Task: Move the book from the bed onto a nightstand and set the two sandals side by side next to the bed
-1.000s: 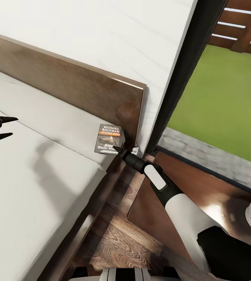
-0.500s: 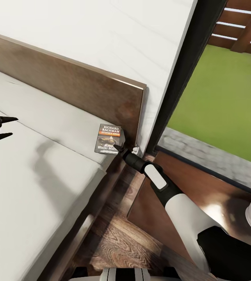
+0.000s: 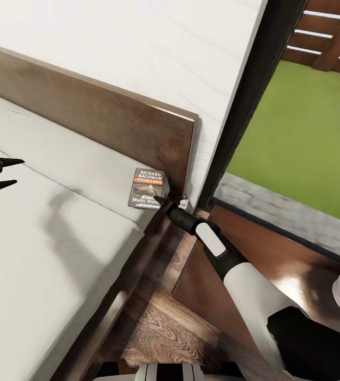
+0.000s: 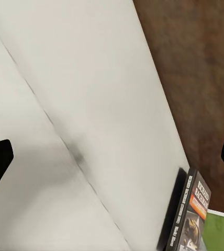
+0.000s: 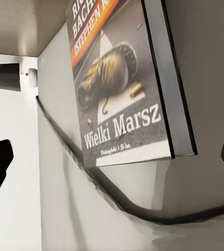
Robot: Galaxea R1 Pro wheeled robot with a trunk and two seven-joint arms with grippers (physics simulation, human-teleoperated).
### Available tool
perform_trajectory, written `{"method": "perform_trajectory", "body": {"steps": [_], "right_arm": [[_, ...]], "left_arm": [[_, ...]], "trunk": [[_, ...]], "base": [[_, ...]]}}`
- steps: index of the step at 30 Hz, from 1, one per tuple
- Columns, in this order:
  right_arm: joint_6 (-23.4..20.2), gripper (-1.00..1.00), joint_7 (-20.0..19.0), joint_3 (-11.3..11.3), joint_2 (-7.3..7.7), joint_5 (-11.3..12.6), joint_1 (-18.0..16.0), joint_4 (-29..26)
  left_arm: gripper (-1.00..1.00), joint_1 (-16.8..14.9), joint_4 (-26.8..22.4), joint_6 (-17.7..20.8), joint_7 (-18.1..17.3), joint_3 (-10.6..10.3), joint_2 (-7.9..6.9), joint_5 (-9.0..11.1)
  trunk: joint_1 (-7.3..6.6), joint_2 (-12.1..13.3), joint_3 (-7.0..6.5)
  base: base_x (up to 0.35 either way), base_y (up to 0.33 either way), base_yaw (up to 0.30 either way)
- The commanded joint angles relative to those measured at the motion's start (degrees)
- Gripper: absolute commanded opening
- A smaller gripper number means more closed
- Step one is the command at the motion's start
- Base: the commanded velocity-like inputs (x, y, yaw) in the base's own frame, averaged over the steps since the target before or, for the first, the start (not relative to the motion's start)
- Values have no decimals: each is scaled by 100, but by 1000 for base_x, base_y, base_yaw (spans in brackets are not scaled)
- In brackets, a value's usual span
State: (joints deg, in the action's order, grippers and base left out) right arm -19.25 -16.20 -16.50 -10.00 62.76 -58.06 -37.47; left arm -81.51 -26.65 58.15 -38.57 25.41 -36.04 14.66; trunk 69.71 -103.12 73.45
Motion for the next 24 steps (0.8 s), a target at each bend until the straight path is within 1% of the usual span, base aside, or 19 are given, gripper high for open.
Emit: {"method": "perform_trajectory", "body": {"steps": [1, 24], "right_arm": [[-17, 100, -6, -3, 0, 34, -3, 3], [-17, 100, 3, -3, 0, 35, -3, 3]], "left_arm": [[100, -5, 2, 21, -37, 27, 1, -42], [100, -5, 2, 21, -37, 26, 1, -42]], "trunk": [[0, -1, 3], [0, -1, 3]], "base": [[0, 0, 0], [0, 0, 0]]}}
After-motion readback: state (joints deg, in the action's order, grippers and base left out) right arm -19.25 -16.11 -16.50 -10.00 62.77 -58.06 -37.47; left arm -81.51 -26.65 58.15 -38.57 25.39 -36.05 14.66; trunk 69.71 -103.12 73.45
